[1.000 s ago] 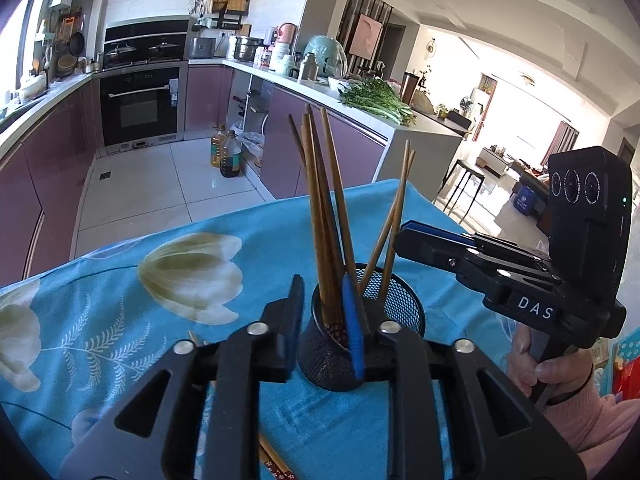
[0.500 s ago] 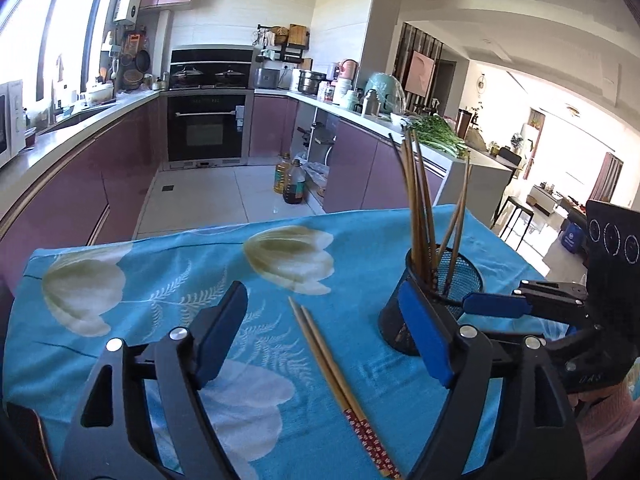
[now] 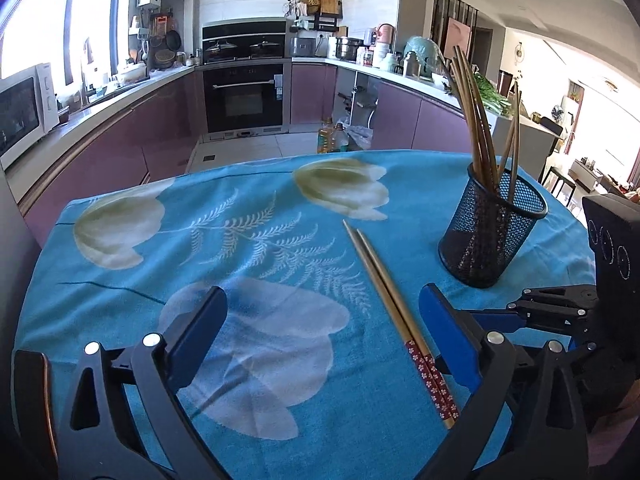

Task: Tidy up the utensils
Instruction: 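Move both grippers down over the last two red-patterned chopsticks, fingers open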

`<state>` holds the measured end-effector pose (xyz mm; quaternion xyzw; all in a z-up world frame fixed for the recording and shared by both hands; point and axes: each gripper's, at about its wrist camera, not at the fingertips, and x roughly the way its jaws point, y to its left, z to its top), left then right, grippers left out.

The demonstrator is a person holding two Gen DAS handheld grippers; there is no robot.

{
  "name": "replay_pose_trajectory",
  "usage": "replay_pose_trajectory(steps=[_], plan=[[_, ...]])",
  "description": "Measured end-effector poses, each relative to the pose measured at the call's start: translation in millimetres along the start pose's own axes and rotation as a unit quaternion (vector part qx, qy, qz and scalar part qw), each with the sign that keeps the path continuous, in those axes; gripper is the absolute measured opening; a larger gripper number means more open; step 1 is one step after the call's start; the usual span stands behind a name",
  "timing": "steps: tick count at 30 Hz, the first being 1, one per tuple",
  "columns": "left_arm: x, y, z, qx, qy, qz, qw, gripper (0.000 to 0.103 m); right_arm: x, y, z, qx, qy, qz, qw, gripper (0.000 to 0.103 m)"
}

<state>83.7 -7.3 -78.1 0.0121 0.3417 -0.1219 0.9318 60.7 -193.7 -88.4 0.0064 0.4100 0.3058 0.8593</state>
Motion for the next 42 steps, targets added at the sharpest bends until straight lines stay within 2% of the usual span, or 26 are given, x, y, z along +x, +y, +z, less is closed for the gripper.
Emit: replay_pose_trajectory(steps=[13, 18, 25, 33, 36, 40, 42], plan=[[6, 2, -5, -0.001, 0.014, -0.006, 0.9999, 0.095, 9, 1, -1, -0.007, 0.012, -0.029, 0.999, 0.039], [12, 1, -6, 0.004, 0.024, -0.013, 0.9996, 0.091, 4, -8, -1, 0.007, 0.016, -0.041, 0.999, 0.038], [29, -11, -10, 0.031, 0.055, -0.029, 0.9976, 0.081, 0, -17, 0, 0.022, 0.006, -0.038, 0.999, 0.039], [48, -32, -18, 0.071, 0.091, -0.051, 0.992, 0.078, 0, -25, -1, 0.038, 0.006, -0.034, 0.999, 0.039], [53, -36, -20, 0.076, 0.1, -0.051, 0.9907, 0.069, 0, -25, 0, 0.039, 0.004, -0.032, 0.999, 0.039], [53, -35, -24, 0.072, 0.107, -0.052, 0.9903, 0.064, 1, -24, 3, 0.037, 0.003, -0.028, 0.999, 0.039], [50, -34, -26, 0.067, 0.109, -0.057, 0.9902, 0.057, 4, -23, 6, 0.035, 0.002, -0.025, 0.999, 0.039]])
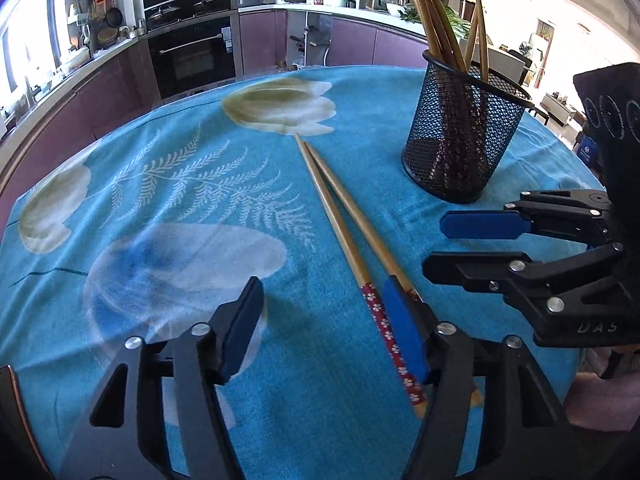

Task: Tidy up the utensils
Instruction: 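Move both grippers down over the last two red-patterned chopsticks, fingers open, then close the left gripper on one red-patterned chopstick while the right gripper grasps the other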

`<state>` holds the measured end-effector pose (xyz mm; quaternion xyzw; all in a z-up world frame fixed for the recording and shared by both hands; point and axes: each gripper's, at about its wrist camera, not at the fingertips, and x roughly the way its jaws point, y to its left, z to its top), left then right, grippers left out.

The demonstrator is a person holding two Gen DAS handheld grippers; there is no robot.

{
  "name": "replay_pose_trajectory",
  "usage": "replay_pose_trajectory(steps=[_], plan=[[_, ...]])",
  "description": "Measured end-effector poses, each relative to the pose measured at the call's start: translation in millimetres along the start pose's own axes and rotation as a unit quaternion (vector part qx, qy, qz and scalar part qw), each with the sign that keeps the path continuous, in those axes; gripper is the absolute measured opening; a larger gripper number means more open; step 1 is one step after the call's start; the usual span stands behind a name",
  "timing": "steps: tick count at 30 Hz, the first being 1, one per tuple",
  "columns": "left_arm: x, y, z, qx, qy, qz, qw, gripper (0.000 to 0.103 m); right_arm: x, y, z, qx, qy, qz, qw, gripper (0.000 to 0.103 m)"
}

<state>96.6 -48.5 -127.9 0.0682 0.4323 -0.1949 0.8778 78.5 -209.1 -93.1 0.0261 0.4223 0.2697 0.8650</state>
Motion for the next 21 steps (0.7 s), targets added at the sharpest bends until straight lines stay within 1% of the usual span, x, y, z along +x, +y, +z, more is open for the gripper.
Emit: replay_pose_trajectory(steps=[2, 5, 7, 9, 11, 14, 15, 16, 19, 21], plan=[[-3, 1, -4, -0.007, 0.002, -0.008, 0.9999, 0.057, 3, 1, 3, -0.001, 0.0, 0.002, 1.0, 0.039], [-7, 0, -9, -0.009, 0.002, -0.016, 0.9998, 0.054, 10, 4, 7, -0.002, 0.003, 0.004, 1.0, 0.039], [-10, -2, -12, -0.009, 0.003, -0.021, 0.9997, 0.05, 15, 7, 10, -0.006, 0.006, 0.001, 1.0, 0.039], [-10, -3, -14, -0.009, 0.004, -0.026, 0.9996, 0.042, 18, 11, 11, -0.014, 0.006, -0.006, 1.0, 0.038], [-10, -4, -15, -0.01, 0.006, -0.033, 0.9994, 0.037, 19, 13, 12, -0.022, 0.007, -0.017, 1.0, 0.034], [-10, -6, -16, -0.011, 0.008, -0.044, 0.9989, 0.028, 19, 14, 12, -0.033, 0.012, -0.027, 0.999, 0.031], [-9, -7, -17, -0.012, 0.01, -0.048, 0.9987, 0.027, 18, 14, 12, -0.035, 0.014, -0.031, 0.999, 0.03], [-9, -8, -17, -0.012, 0.011, -0.051, 0.9986, 0.027, 17, 14, 11, -0.037, 0.016, -0.036, 0.999, 0.027], [-11, -10, -17, -0.011, 0.009, -0.056, 0.9983, 0.028, 13, 10, 10, -0.04, 0.023, -0.05, 0.998, 0.027], [-9, -8, -15, -0.012, 0.008, -0.056, 0.9983, 0.029, 11, 8, 11, -0.037, 0.022, -0.052, 0.998, 0.027]])
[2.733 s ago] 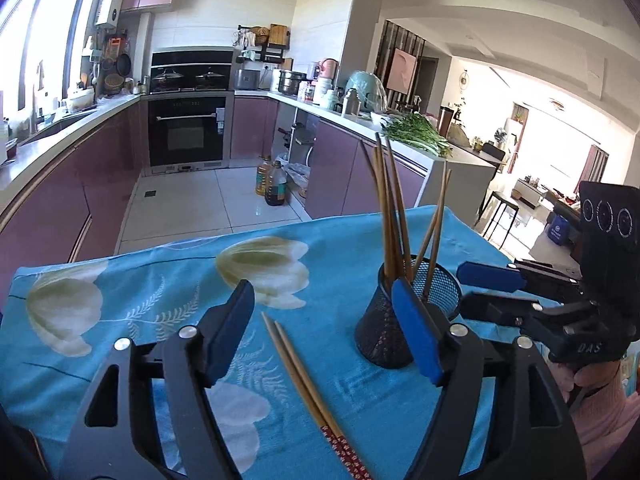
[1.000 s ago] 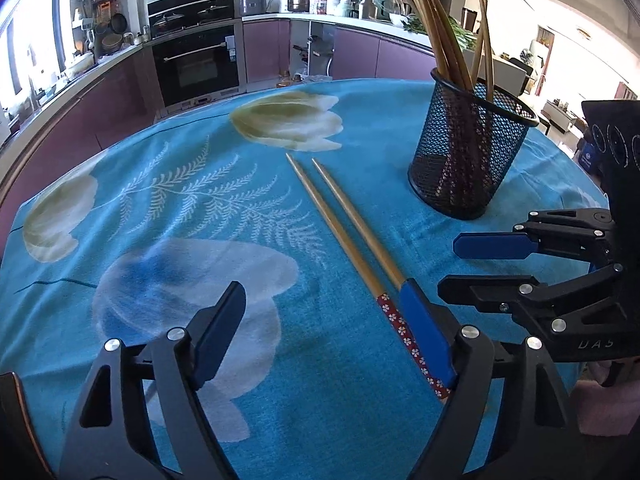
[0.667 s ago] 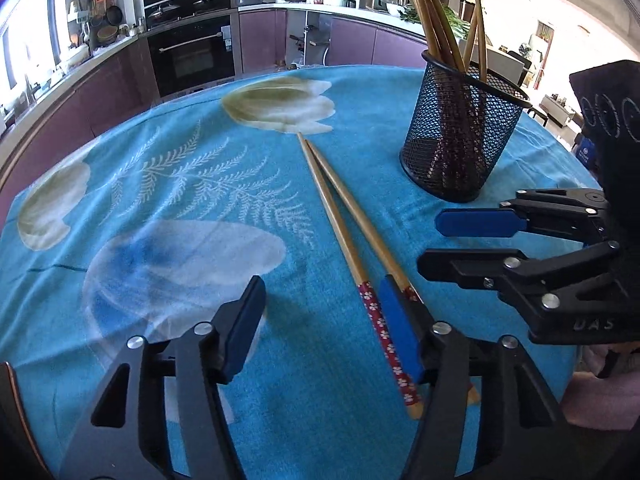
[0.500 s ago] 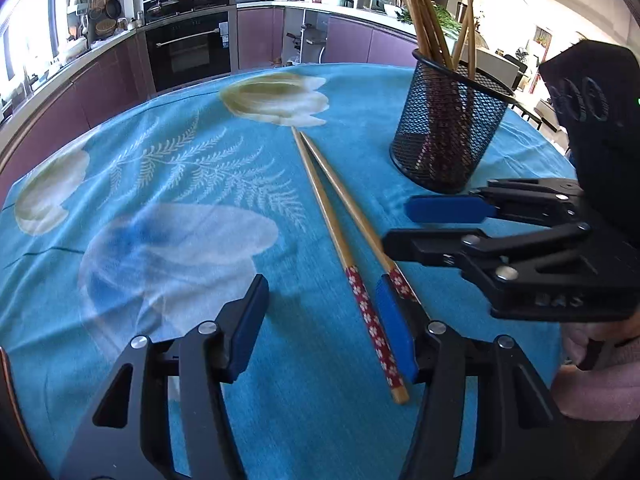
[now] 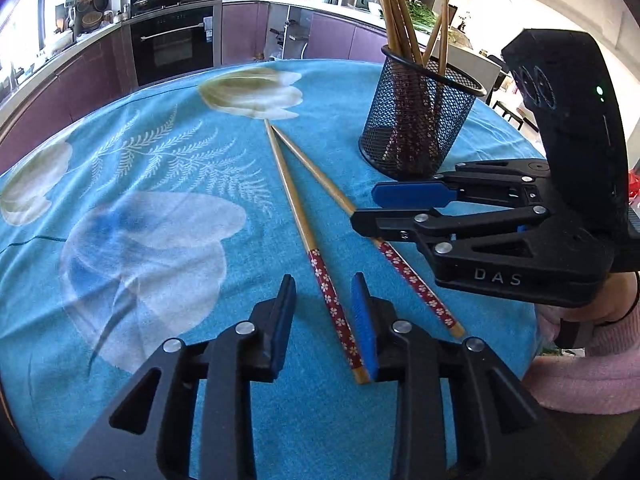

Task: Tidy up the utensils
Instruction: 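Close the left gripper on one red-patterned chopstick while the right gripper grasps the other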

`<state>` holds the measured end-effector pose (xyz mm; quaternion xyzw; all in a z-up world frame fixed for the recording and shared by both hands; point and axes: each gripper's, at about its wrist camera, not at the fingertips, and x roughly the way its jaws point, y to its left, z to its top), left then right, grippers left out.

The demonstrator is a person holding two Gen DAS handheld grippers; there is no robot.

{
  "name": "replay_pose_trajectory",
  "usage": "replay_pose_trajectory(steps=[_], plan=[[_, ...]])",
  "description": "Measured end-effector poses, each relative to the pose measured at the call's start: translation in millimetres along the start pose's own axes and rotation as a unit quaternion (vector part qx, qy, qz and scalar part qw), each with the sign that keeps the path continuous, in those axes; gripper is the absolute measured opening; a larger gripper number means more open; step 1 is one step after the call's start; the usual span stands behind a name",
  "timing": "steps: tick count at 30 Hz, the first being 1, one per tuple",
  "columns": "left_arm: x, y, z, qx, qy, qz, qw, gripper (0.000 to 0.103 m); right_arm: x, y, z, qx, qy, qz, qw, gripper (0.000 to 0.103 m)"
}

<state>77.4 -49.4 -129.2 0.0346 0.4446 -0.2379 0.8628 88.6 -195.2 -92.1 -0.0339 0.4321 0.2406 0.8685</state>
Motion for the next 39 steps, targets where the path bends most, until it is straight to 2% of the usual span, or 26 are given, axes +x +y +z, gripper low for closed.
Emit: replay_pose_trajectory(steps=[10, 14, 17, 26, 28, 31, 35, 39], plan=[[21, 10, 25, 0.007, 0.004, 0.023, 0.9997, 0.028, 14, -3, 12, 0.008, -0.01, -0.009, 1.0, 0.027], [22, 9, 26, -0.001, 0.006, 0.013, 0.9999, 0.012, 14, -3, 13, 0.009, -0.012, -0.01, 1.0, 0.018], [20, 7, 21, -0.01, 0.006, 0.015, 0.9998, 0.009, 11, -5, 9, 0.013, -0.011, -0.005, 1.0, 0.012], [4, 0, -2, -0.039, 0.014, 0.004, 0.9991, 0.009, -4, -11, -9, 0.027, -0.006, 0.005, 1.0, 0.008], [2, -1, -3, -0.038, 0.013, -0.004, 0.9992, 0.015, -5, -10, -10, 0.023, -0.004, 0.004, 1.0, 0.008], [4, -1, 5, -0.031, 0.008, 0.011, 0.9994, 0.018, -4, -8, -8, 0.017, -0.005, -0.003, 1.0, 0.009], [12, 2, 21, -0.02, 0.004, 0.02, 0.9996, 0.025, 2, -6, -3, 0.011, -0.01, -0.011, 1.0, 0.018], [24, 5, 30, -0.015, 0.012, 0.028, 0.9994, 0.025, 6, -7, 2, 0.009, -0.016, -0.018, 1.0, 0.018]])
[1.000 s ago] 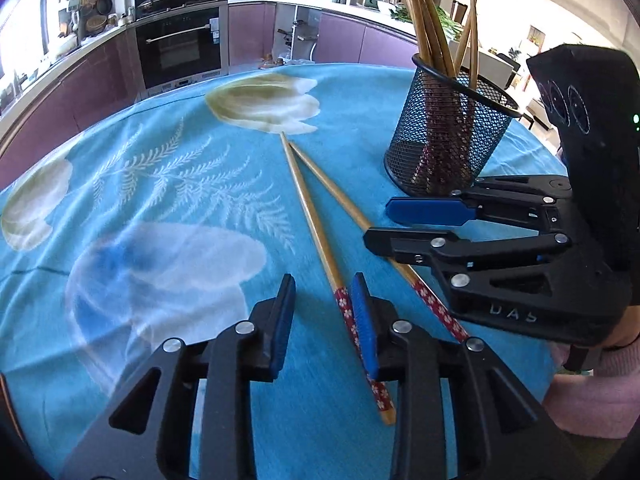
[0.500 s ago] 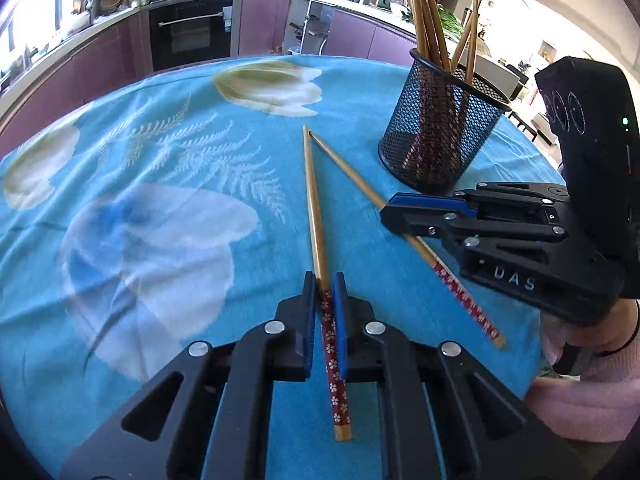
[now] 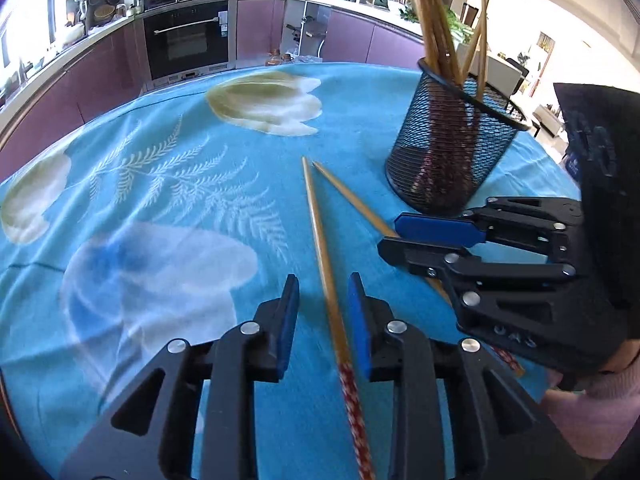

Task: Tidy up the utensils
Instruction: 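Close the left gripper on one red-patterned chopstick while the right gripper grasps the other, then lift the left gripper's chopstick upright toward the mesh cup while the right gripper raises its chopstick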

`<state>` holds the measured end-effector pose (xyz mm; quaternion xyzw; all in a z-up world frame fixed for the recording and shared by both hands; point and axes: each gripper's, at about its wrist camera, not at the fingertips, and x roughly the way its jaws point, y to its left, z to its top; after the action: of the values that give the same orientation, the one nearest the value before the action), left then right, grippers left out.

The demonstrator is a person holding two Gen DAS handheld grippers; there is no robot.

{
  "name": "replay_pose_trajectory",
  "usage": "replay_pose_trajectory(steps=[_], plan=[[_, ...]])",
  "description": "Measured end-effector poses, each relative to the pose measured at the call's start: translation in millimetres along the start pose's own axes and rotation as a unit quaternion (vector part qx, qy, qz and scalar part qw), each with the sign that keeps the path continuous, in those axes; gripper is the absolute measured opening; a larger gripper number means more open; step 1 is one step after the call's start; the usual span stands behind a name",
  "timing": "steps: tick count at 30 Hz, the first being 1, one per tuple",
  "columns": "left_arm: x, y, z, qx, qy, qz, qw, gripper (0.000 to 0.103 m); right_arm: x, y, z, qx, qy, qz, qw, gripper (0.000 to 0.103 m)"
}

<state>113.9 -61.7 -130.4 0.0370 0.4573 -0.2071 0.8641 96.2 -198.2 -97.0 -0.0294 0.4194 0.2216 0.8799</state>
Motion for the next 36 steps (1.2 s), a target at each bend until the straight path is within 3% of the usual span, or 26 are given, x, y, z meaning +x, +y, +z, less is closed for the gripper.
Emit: replay_pose_trajectory(steps=[5, 9, 20, 36], plan=[[7, -2, 9, 0.007, -0.002, 0.006, 1.0, 0.023, 1, -2, 1, 0.01, -0.003, 0.001, 1.0, 0.014], [8, -3, 12, 0.0, -0.002, 0.003, 1.0, 0.009, 1, -10, 0, 0.031, -0.005, 0.015, 0.999, 0.007], [5, -4, 10, -0.012, -0.01, 0.007, 0.9998, 0.008, -16, -15, -1, 0.046, -0.024, 0.035, 0.998, 0.006], [-36, -6, 12, -0.018, -0.054, -0.008, 0.9983, 0.008, -58, -6, 4, 0.028, -0.078, 0.07, 0.994, 0.006]])
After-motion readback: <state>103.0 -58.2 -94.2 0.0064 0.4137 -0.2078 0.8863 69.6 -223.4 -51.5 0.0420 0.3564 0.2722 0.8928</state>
